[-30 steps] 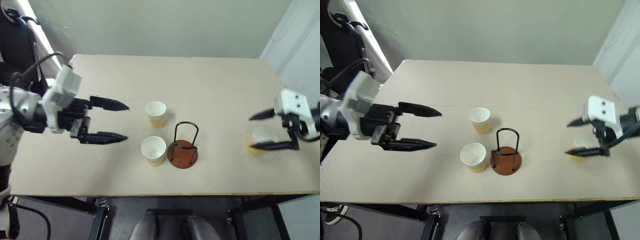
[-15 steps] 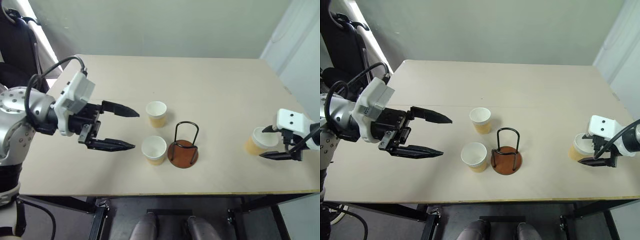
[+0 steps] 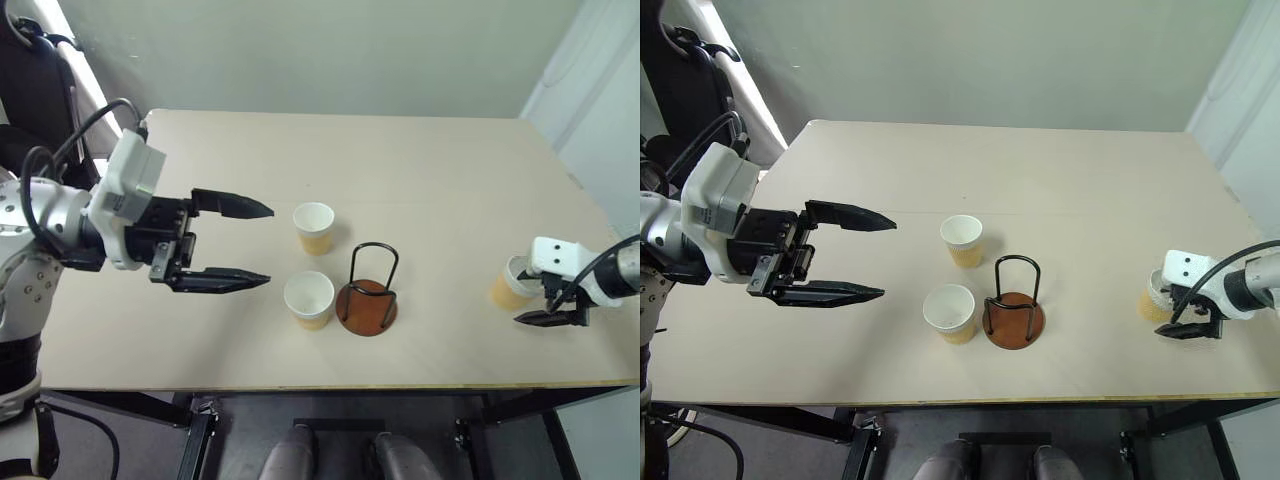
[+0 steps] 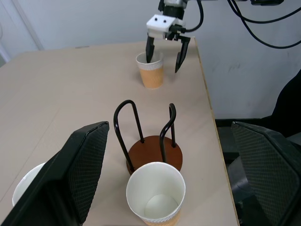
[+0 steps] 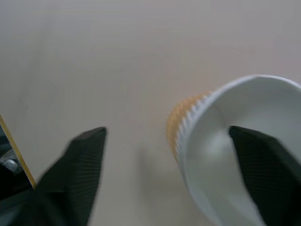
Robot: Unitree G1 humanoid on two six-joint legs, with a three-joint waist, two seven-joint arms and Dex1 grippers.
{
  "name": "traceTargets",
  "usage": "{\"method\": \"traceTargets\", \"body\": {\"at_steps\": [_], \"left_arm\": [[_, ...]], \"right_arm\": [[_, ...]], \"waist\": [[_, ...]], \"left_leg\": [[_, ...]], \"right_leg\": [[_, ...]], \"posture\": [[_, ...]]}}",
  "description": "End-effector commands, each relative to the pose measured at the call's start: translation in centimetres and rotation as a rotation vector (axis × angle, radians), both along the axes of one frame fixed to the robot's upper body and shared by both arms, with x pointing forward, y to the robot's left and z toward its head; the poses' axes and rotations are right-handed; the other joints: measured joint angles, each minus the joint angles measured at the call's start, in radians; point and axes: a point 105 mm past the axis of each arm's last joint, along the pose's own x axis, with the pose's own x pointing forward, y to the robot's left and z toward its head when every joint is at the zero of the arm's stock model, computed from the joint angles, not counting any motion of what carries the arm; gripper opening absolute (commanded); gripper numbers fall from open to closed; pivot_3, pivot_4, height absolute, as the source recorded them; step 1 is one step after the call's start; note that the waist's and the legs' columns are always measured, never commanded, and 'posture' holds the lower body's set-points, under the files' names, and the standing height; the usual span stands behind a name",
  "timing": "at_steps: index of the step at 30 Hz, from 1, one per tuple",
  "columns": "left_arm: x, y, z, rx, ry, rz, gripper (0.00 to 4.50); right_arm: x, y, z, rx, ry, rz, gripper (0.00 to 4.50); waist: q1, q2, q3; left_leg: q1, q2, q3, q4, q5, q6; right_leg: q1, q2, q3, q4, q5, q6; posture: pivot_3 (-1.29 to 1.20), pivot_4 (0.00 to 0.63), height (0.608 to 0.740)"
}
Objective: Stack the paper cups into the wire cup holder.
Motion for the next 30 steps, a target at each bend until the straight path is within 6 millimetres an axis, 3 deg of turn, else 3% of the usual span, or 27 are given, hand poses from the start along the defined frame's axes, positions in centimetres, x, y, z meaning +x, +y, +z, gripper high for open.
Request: {"method": "traceTargets", "body": {"at_steps": [1,7,9,11,14,18,20,25,30], "left_arm": [[-0.6,0.1,1.0,-0.01,-0.057,0.003,4.5],[-0.7,0.4,1.1,-0.018,-0.041,0.026,4.5],[-0.8,0.5,1.0,-0.017,-0.039,0.032,4.5],[-0.8,0.6,1.0,-0.016,-0.038,0.04,4.5],[-0.8,0.9,0.9,-0.011,-0.038,0.057,4.5],[-0.7,1.2,0.8,-0.004,-0.034,0.074,4.5],[-0.6,1.3,0.6,0.0,-0.029,0.08,4.5],[-0.3,1.2,-0.7,0.047,-0.012,0.094,4.5],[-0.4,1.3,-0.7,0.046,-0.011,0.099,4.5]], "right_arm": [[0.6,-0.1,1.1,-0.028,-0.041,0.015,2.84],[0.5,0.2,2.2,-0.002,-0.035,0.05,0.55],[0.4,0.6,3.3,0.022,-0.048,0.076,0.02],[0.4,1.1,4.6,0.048,-0.066,0.105,0.02],[0.1,3.5,7.9,0.154,-0.118,0.203,0.02],[-1.7,9.8,15.2,0.379,-0.245,0.489,0.02],[-2.7,12.4,16.8,0.427,-0.258,0.61,0.02],[-3.2,16.3,15.8,0.418,-0.219,0.743,0.02],[-2.7,17.4,13.3,0.359,-0.171,0.773,0.02]], "waist": [[0.0,0.0,0.0],[0.0,0.0,0.0],[0.0,0.0,0.0],[-0.001,0.0,0.0],[-0.002,0.001,0.0],[-0.009,0.002,0.001],[-0.012,0.001,0.001],[-0.008,-0.004,-0.002],[-0.004,-0.003,-0.001]], "left_leg": [[0.0,0.0,0.0,0.0,0.0,0.0],[0.0,0.0,0.0,0.0,0.0,0.0],[0.0,0.0,0.0,0.0,0.0,0.0],[0.0,0.0,0.0,0.0,0.0,0.0],[0.0,0.0,0.0,0.0,0.0,0.0],[0.0,0.0,0.001,-0.001,0.0,0.0],[0.0,0.0,0.002,-0.003,0.001,0.0],[0.001,0.002,-0.001,-0.005,0.001,0.0],[-0.001,0.002,0.0,-0.004,0.002,-0.001]], "right_leg": [[0.0,0.0,0.0,0.0,0.0,0.0],[0.0,0.0,0.0,0.0,0.0,0.0],[0.001,0.0,0.0,0.0,0.0,0.0],[0.0,0.0,0.0,0.0,0.0,0.0],[0.0,0.0,0.0,0.0,0.0,0.0],[-0.001,0.0,0.0,0.0,0.0,-0.001],[-0.002,0.0,0.001,0.0,-0.001,-0.002],[-0.001,0.002,-0.002,-0.001,-0.003,-0.006],[-0.004,0.001,-0.002,0.0,-0.002,-0.007]], "posture": [[0.0,0.15,0.74],[0.0,0.15,0.74],[0.0,0.15,0.74],[0.0,0.15,0.74],[0.0,0.15,0.74],[0.0,0.15,0.74],[0.0,0.15,0.74],[0.0,0.15,0.74],[0.0,0.15,0.74]]}}
